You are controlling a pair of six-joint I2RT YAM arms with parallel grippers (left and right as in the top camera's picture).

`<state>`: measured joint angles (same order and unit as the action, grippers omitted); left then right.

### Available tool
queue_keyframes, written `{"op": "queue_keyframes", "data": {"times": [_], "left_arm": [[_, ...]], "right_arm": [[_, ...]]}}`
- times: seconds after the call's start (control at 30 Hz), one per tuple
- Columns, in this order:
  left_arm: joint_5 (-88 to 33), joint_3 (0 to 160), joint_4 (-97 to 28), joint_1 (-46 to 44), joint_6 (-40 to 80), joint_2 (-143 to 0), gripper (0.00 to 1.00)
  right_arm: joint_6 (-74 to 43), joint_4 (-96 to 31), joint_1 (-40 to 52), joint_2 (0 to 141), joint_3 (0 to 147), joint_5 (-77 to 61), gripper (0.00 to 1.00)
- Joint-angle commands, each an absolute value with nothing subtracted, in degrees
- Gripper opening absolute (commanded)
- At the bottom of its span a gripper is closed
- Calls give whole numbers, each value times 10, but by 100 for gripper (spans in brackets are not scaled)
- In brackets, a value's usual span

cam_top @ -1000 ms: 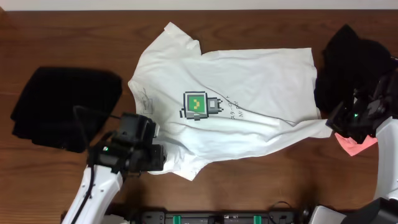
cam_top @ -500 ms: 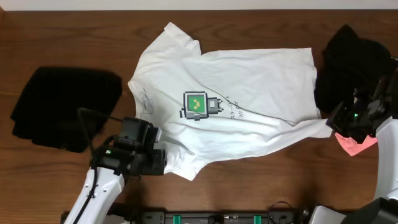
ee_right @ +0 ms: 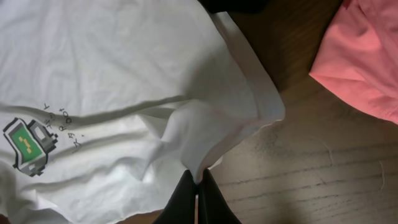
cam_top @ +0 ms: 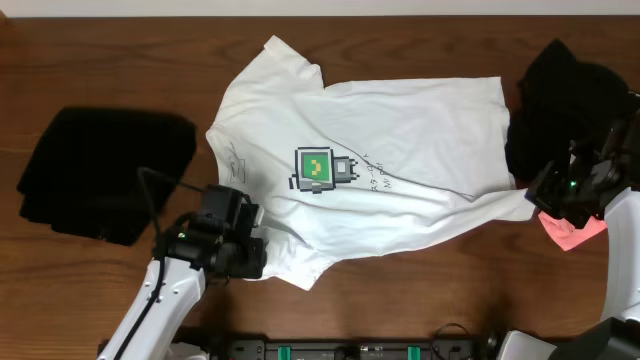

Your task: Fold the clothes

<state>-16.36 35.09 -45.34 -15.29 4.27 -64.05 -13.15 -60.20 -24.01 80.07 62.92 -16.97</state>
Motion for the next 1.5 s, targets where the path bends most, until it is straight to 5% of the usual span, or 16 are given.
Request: {"op": "queue_keyframes", "data": {"times": [0.0,0.17,0.57,0.73,0.8,0.93,1.47], "left_arm": [[-163,350,-439,-165,8,-657,46],[-140,350,-414,-168,6,-681,56],[-105,350,-367,-168,-33,-685,55],[-187,348,-377,-168,-17,-685,54],[-208,345,-380,-169,-12,-685,44],[-241,345,-391,-169,19,-685,6],[-250,590,-597,-166,77,-682,6]], "right_arm": [[-126,-600,-235,796,637,-174,1],[-125,-602,-235,796,637,-174,1],[-126,-602,-235,796,637,-174,1],[-126,-601,-235,796,637,-174,1],[-126,-601,-235,796,637,-174,1],[-126,-602,-235,796,637,-174,1],[-114,-607,-214,796,637,-148,1]]}}
